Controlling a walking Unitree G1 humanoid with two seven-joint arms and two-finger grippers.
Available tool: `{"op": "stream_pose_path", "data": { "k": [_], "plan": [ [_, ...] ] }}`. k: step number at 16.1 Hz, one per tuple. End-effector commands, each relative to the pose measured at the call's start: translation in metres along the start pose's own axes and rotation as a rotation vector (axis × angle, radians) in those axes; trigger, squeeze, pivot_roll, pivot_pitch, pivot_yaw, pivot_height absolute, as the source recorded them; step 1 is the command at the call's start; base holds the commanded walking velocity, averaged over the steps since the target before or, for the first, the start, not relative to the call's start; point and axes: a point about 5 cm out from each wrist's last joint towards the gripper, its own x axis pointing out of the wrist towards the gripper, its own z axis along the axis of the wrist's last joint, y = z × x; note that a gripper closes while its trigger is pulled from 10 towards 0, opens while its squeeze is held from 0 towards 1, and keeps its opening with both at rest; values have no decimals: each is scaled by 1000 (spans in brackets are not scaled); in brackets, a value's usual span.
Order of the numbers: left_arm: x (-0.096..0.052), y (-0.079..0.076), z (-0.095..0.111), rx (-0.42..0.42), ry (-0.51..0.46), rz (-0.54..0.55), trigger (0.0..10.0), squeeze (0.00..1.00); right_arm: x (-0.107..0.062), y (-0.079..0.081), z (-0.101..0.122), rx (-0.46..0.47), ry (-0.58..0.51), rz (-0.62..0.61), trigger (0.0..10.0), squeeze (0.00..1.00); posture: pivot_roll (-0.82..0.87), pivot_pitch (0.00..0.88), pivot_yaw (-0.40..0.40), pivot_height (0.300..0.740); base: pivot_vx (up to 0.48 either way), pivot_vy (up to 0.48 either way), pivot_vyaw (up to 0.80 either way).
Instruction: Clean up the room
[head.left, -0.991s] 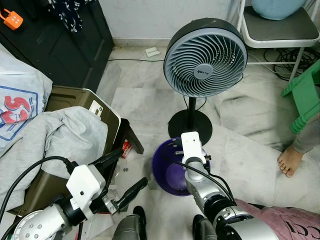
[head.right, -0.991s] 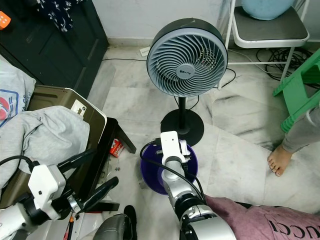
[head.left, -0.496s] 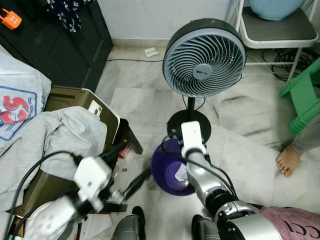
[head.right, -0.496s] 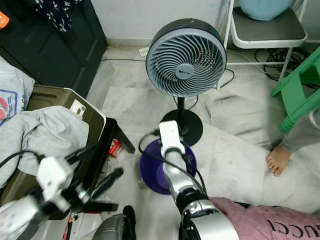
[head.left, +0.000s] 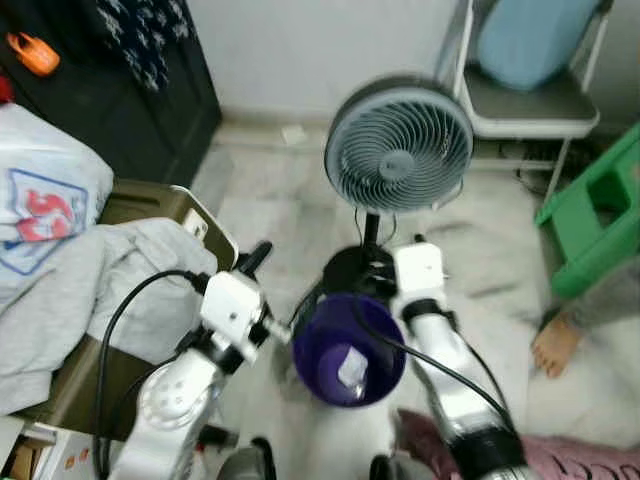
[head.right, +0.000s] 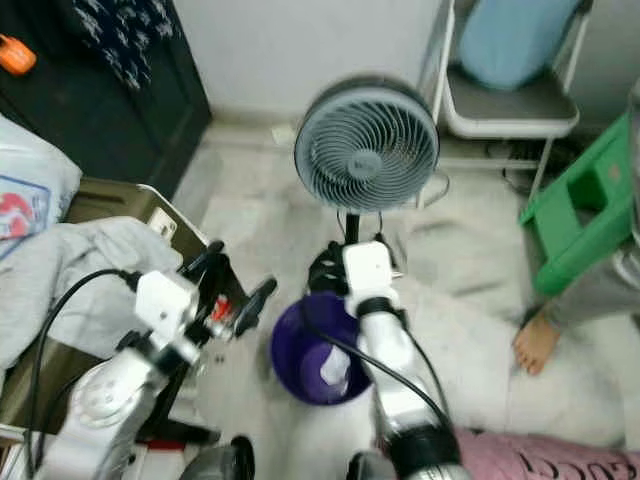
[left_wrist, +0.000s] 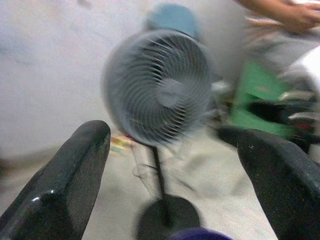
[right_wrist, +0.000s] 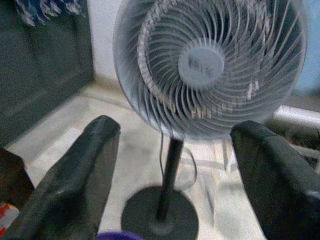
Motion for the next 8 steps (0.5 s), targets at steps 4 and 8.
{"op": "stream_pose_path", "data": {
  "k": [4, 8],
  "plan": [
    [7, 33, -13, 119, 19, 331, 10000, 0, -12, -5, 10, -11, -26, 78, 10000, 1000, -46, 0, 33, 740, 0, 0, 0],
    [2, 62, -29, 115, 106, 534, 10000, 0, -15, -12, 10, -67, -33, 53, 10000, 1000, -45, 0, 27, 740, 0, 0, 0]
  ]
}}
